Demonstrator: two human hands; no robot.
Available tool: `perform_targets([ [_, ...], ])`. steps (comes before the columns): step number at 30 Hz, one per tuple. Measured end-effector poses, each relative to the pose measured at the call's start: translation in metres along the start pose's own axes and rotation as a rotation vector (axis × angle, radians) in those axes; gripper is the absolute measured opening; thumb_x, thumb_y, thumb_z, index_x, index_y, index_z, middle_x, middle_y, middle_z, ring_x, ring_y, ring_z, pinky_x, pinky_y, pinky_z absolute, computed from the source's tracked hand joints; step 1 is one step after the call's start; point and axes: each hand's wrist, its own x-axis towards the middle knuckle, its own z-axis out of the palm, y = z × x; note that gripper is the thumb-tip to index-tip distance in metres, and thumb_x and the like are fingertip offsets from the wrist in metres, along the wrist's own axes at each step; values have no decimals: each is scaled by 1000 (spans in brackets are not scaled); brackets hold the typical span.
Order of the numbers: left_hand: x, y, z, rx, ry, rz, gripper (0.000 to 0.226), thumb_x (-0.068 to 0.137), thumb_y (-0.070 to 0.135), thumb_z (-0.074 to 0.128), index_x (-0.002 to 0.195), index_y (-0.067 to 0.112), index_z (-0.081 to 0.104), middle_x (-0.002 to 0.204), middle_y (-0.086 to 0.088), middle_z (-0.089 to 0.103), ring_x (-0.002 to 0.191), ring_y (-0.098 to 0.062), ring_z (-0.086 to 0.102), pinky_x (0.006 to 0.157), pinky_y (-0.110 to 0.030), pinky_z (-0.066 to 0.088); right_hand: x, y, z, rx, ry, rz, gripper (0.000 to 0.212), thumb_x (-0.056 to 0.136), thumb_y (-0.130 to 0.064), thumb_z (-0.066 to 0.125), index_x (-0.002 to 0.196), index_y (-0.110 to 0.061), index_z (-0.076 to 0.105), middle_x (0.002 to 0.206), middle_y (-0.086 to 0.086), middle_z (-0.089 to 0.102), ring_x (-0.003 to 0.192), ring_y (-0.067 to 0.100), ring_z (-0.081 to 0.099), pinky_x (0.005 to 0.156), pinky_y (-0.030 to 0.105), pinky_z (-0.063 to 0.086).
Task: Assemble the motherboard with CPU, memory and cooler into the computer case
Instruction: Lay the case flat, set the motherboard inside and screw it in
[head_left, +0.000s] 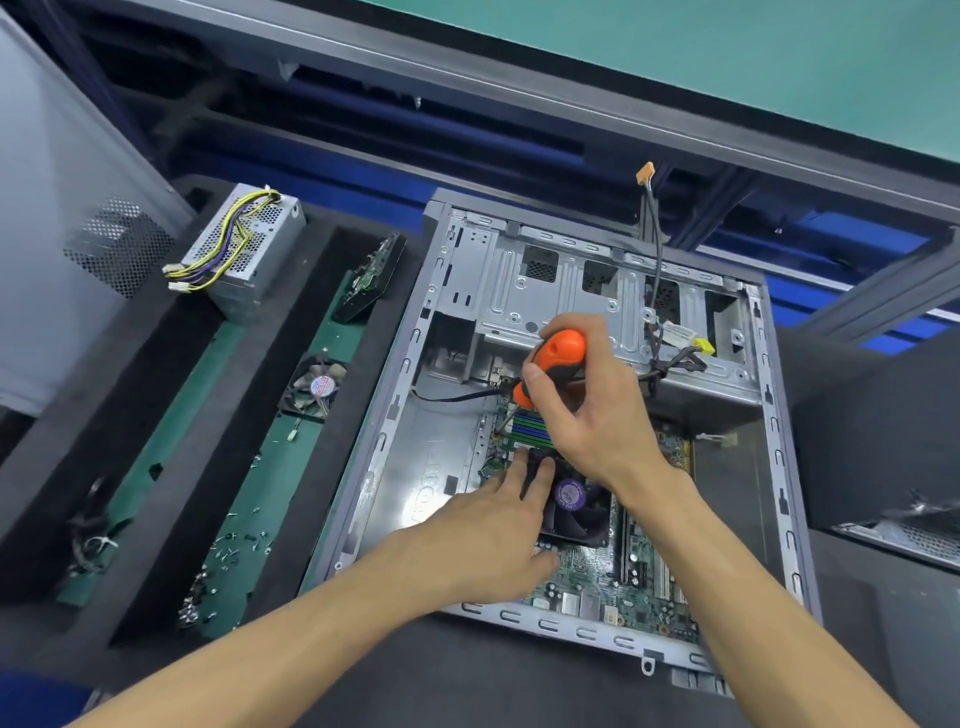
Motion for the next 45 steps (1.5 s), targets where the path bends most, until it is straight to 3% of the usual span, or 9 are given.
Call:
perform_targets([
  [12,-2,0,0,-4,11,-12,87,99,50,43,157,19,-14,165,-14,-14,152,-33,8,119,-48,21,1,4,6,-44,-37,3,30,94,-47,60,115,-35,41,77,-4,61,59,19,60,57,44,52],
  [15,-4,3,-2,7,102,-41,76,99,46,45,158,19,6,164,-12,11,147,-32,25,111,-48,34,3,1,8,-76,-20,12,40,89,-58,65,107,-32,40,83,-6,63,63,15,60,57,41,53],
  [18,-12,1,-17,86,364,-50,36,98,36,43,129,21,53,130,-4,56,116,-29,56,87,-43,51,6,-2,11,-24,-39,53,50,83,-61,71,100,-28,38,87,-2,66,73,22,64,63,45,54],
  [20,-19,-5,-36,72,474,-79,24,95,27,42,105,21,63,107,-3,67,97,-30,64,80,-43,53,6,-3,14,-1,-49,76,52,82,-61,72,97,-29,34,78,0,64,66,20,60,59,42,52],
  [24,-32,-14,-76,0,703,-114,28,92,28,32,94,18,58,82,-1,67,78,-33,63,72,-45,52,6,-3,15,18,-23,115,49,79,-60,69,95,-29,33,65,0,56,54,19,48,51,37,44],
  [28,-39,0,-101,49,933,-58,40,91,62,27,97,24,39,62,6,50,61,-29,55,59,-37,41,7,-4,16,68,-49,136,45,72,-56,60,93,-28,32,60,-13,52,49,6,44,47,18,33],
  [33,-30,14,-113,301,847,-74,44,90,63,47,90,19,39,62,4,41,67,-31,53,60,-36,39,6,-4,20,118,-109,148,48,68,-54,64,97,-26,37,66,-2,58,59,20,58,52,42,46],
  [41,-34,11,-134,158,577,158,22,85,18,68,105,20,59,102,4,58,92,-17,55,84,-36,45,-5,8,2,279,-126,56,28,84,-44,72,105,-53,56,76,-22,60,63,4,53,64,17,44],
  [45,-36,9,-130,232,598,109,31,84,44,65,103,23,53,95,6,58,85,-19,57,76,-37,48,-7,3,5,261,-118,57,21,82,-43,71,92,-54,56,72,-17,59,63,2,50,62,13,39],
])
